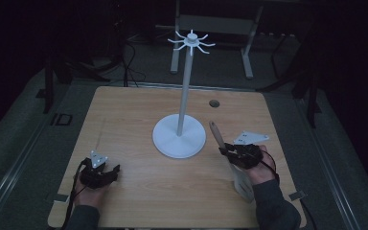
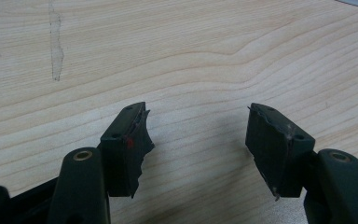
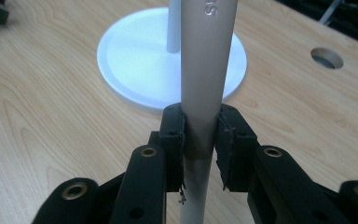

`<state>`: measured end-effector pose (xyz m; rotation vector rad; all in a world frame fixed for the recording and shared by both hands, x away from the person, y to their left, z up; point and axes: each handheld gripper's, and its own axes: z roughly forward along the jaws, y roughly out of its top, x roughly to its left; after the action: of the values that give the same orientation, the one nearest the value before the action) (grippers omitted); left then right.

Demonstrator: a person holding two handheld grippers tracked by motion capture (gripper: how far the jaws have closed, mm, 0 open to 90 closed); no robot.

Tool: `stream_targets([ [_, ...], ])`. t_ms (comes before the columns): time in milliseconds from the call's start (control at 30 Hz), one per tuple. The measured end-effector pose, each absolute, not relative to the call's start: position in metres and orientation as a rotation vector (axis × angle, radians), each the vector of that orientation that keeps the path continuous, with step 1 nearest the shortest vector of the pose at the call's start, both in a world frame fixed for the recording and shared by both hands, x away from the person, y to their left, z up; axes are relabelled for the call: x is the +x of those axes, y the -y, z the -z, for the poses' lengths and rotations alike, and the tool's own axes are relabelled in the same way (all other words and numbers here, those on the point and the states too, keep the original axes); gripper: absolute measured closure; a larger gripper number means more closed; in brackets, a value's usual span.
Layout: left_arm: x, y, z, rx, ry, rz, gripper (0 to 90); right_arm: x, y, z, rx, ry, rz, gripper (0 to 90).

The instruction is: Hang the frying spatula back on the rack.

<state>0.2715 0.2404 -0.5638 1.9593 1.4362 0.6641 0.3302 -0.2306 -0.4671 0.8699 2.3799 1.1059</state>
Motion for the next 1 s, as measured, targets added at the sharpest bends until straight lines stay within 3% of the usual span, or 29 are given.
stream_targets([
  [1000, 0.272, -0.241, 0.564, 1.956, -1.436, -0.665, 39.1, 0.330, 0.212, 0.436, 0.808, -2.237, -1.315, 73.9],
])
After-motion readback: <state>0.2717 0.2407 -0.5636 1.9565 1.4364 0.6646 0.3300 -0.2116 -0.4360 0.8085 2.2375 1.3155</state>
